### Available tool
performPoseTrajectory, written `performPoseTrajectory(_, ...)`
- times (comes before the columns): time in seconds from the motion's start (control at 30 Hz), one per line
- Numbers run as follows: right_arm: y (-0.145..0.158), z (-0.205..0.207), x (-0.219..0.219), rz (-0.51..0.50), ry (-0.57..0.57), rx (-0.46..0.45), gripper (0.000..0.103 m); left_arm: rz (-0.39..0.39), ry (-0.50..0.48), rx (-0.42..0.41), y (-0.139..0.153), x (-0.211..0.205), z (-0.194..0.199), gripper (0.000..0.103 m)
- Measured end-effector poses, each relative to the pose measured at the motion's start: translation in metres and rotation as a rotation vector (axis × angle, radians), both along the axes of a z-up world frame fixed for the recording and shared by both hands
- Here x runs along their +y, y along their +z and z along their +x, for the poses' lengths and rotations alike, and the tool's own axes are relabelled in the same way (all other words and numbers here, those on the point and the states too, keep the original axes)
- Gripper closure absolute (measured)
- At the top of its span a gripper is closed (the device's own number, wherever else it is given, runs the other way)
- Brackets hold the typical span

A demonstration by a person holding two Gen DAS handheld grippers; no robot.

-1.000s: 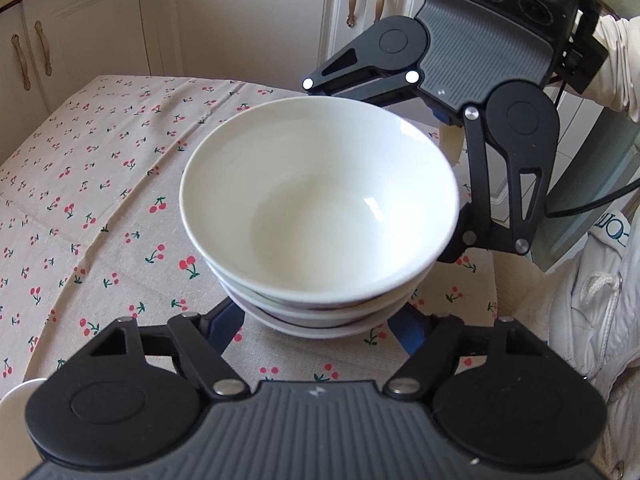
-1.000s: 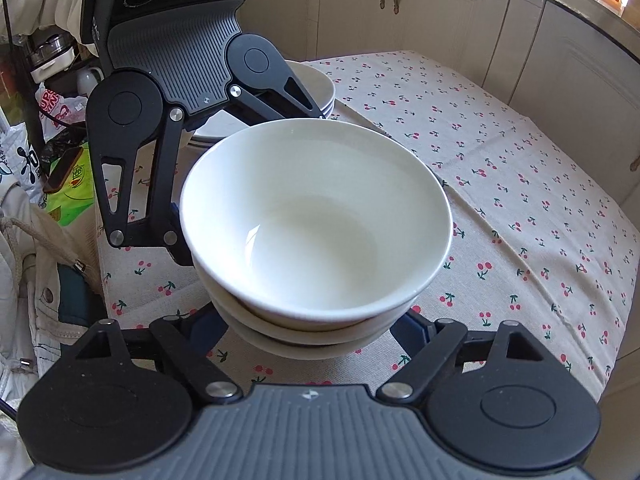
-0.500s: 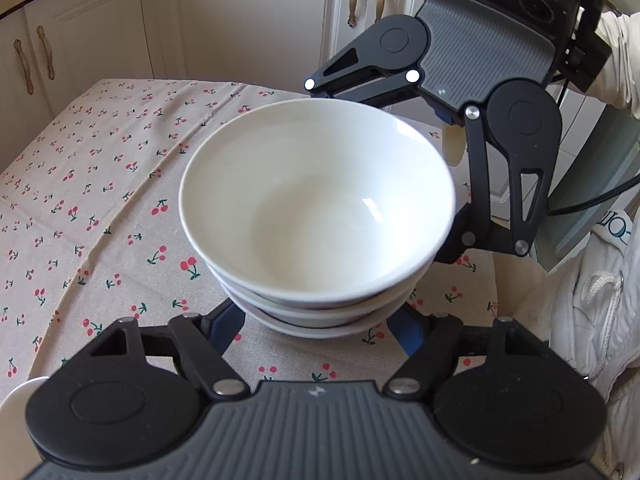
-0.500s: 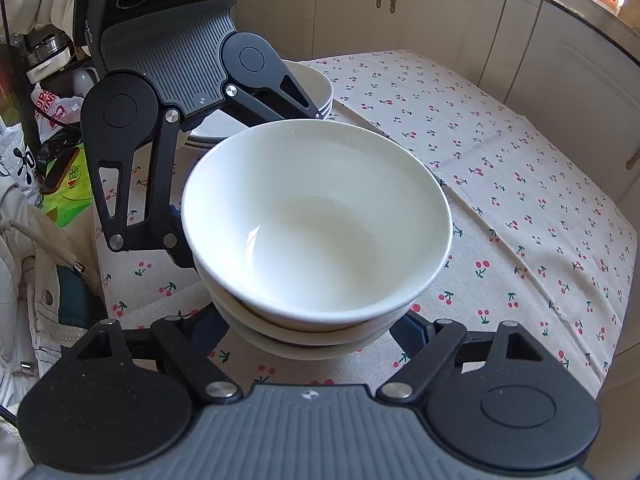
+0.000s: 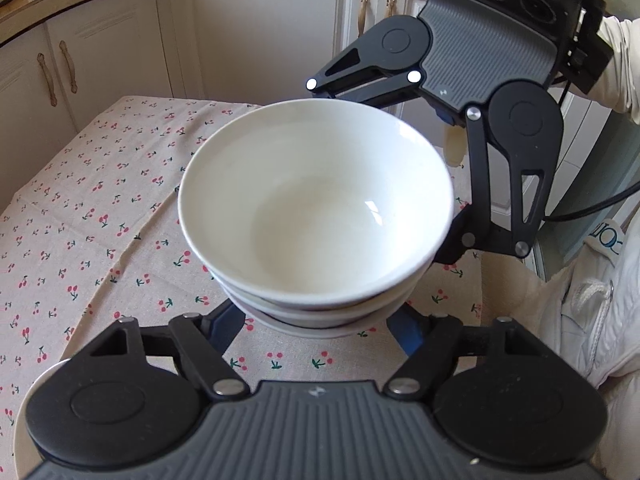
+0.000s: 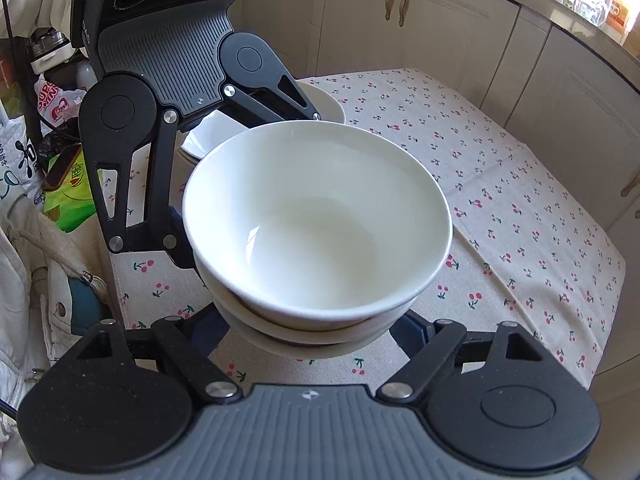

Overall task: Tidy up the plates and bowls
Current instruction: 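Lift and carry the bowl stack with both tools over the plate stack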

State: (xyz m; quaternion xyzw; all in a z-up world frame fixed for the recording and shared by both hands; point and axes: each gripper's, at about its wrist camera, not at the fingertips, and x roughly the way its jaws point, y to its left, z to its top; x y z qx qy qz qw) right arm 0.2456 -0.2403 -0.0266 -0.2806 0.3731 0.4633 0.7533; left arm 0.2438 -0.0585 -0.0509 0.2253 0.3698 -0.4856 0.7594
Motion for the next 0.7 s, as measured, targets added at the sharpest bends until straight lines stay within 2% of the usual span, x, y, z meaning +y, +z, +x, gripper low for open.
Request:
performPoseTrajectory(0.2, 0.016, -0.002, 0.023, -0.009, 0.043, -0.041, 0.014, -0.006, 0.047, -0.047, 0.014, 0.023, -0.006, 0.026)
performPoseTrajectory(0.43, 0.029, 0.008, 0.073, -0.017, 0.139, -0.102, 0.014, 0.006, 0.148, -0.100, 0.027, 0.068, -0.008, 0.026)
performPoseTrajectory(0.7, 0.024, 0.027, 0.135, -0.006, 0.253, -0.116, 0.014, 0.040, 0.272, -0.108, 0.026, 0.119, -0.012, 0.026)
